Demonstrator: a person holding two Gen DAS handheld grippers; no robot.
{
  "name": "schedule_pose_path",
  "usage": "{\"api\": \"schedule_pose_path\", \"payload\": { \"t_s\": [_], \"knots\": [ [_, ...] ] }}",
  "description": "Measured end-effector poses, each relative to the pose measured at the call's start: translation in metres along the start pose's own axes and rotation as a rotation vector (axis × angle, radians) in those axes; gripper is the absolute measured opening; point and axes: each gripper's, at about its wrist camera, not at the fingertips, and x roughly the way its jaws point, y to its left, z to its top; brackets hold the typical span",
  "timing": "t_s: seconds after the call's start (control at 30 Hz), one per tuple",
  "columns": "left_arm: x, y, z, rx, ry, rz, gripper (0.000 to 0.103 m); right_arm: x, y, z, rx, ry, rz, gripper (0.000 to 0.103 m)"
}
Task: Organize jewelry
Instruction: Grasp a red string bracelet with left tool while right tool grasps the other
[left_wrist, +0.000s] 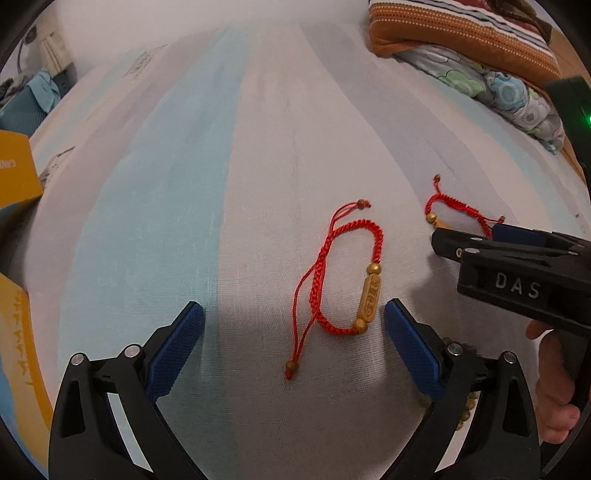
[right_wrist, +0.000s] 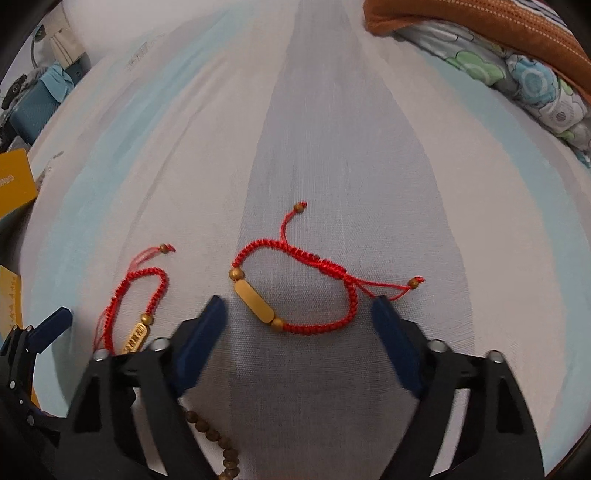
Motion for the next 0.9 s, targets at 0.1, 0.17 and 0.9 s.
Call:
{"api": "schedule_pose_path", "payload": {
  "t_s": [0.1, 0.17, 0.9],
  "knots": [
    [0.002, -0.006, 0.0, 0.015, 0.004, 0.006, 0.084, 0.0, 0.002, 0.0, -0.002, -0.009, -0.008, 0.064],
    [0.001, -0.004, 0.001, 0.004, 0.01, 0.003, 0.072, -0.001, 0.003, -0.001, -0.003, -0.011, -0.012, 0.058],
    [-0.021, 0.024, 0.0, -0.017, -0.005, -0.077, 0.008, -0.016, 0.01, -0.011, -0.029, -0.053, -0.026, 0.011]
  ]
}}
